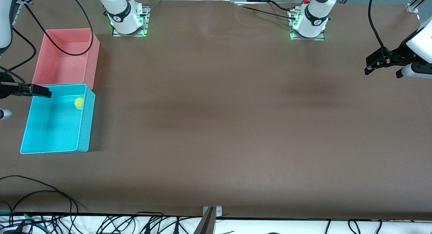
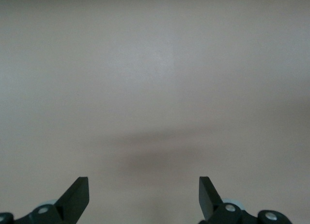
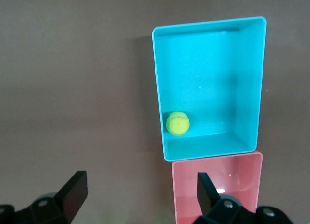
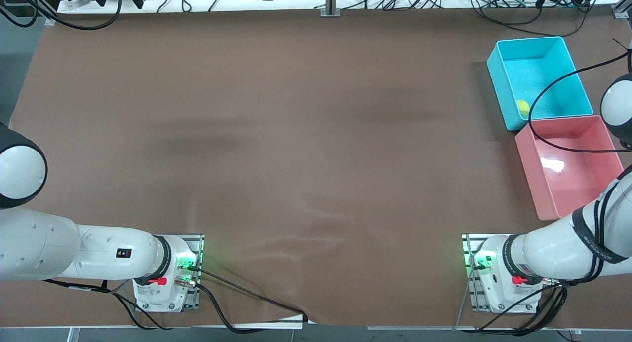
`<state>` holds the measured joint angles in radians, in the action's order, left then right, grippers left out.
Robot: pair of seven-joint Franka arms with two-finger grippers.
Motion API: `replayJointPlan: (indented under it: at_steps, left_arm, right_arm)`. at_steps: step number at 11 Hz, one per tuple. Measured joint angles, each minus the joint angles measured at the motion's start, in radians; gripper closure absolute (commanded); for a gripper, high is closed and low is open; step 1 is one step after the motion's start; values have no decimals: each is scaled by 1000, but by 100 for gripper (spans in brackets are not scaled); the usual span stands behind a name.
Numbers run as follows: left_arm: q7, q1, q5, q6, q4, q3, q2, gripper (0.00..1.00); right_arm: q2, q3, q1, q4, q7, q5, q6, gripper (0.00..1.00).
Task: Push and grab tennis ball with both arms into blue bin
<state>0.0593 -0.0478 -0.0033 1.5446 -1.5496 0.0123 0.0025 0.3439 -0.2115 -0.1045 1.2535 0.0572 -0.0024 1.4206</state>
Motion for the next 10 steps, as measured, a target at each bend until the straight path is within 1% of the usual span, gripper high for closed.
replayJointPlan:
  at_steps: [1,2,3,4,5,7,8,10]
  left_arm:
    - [0,0,0,0,0,0,0,0]
    - [0,0,0,0,0,0,1,0]
    - [0,0,0,0,0,0,1,0]
    - [0,0,0,0,0,0,1,0]
    - [0,0,0,0,0,0,1,0]
    - [0,0,0,0,0,0,1,0]
    - [0,0,0,0,0,0,1,0]
    - [0,0,0,0,0,0,1,0]
  right_arm:
    - [-37,3,1,46,-6,0,62,0]
    - [-96,5,1,128,-7,0,139,0]
    - [-173,5,2,233,-7,0,217,0]
    - [-242,6,2,324,-7,0,267,0]
    - [-293,7,2,387,-7,0,295,0]
    - [-335,29,3,437,-7,0,314,0]
    - [-339,43,6,444,-8,0,318,0]
    - [-338,50,13,447,-8,0,318,0]
